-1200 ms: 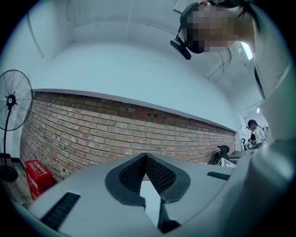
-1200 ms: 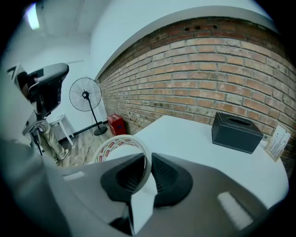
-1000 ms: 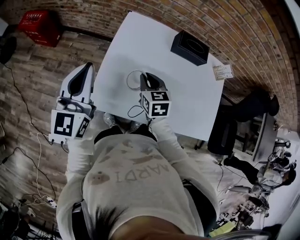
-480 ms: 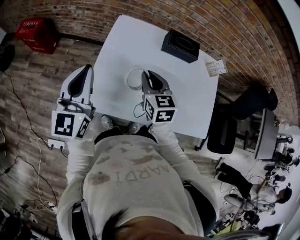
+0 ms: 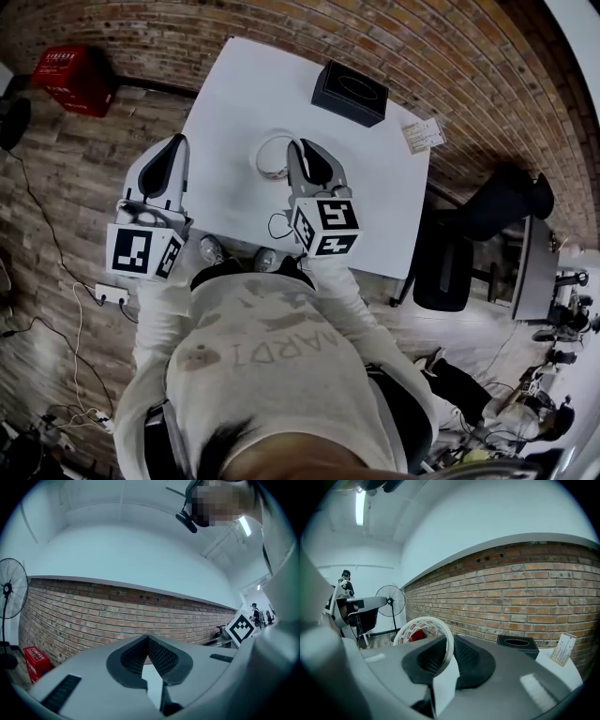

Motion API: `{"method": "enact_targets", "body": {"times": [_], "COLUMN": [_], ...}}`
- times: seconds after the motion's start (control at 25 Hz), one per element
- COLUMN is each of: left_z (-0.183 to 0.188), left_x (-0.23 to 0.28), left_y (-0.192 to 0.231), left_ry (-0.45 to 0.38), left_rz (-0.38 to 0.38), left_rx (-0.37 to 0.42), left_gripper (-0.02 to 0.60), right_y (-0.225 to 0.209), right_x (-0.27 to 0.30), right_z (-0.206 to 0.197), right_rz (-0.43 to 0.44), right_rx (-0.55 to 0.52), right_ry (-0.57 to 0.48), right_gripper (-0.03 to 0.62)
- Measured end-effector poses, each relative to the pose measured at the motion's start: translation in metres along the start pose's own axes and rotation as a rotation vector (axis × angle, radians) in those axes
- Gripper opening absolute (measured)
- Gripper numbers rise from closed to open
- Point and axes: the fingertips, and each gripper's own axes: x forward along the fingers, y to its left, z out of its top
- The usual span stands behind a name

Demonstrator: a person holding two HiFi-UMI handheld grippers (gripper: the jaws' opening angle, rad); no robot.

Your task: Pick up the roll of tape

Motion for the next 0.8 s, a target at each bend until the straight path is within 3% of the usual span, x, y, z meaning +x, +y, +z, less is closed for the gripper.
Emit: {"method": "enact_targets", "body": {"times": [0.8], "left_z": [0.013], "left_x": [0.009], "left_y": [-0.044], "left_ry": [-0.009], "left_rz": [0.002], "left_rx": [0.027], "left_gripper": [0.006], "right_y": [-0.025], "right_x": [-0.056], "right_z": [0.063], "right_rz": [0.003], "right_rx": [-0.039], "right_ry": [-0.215], "right_gripper": [0.058]}}
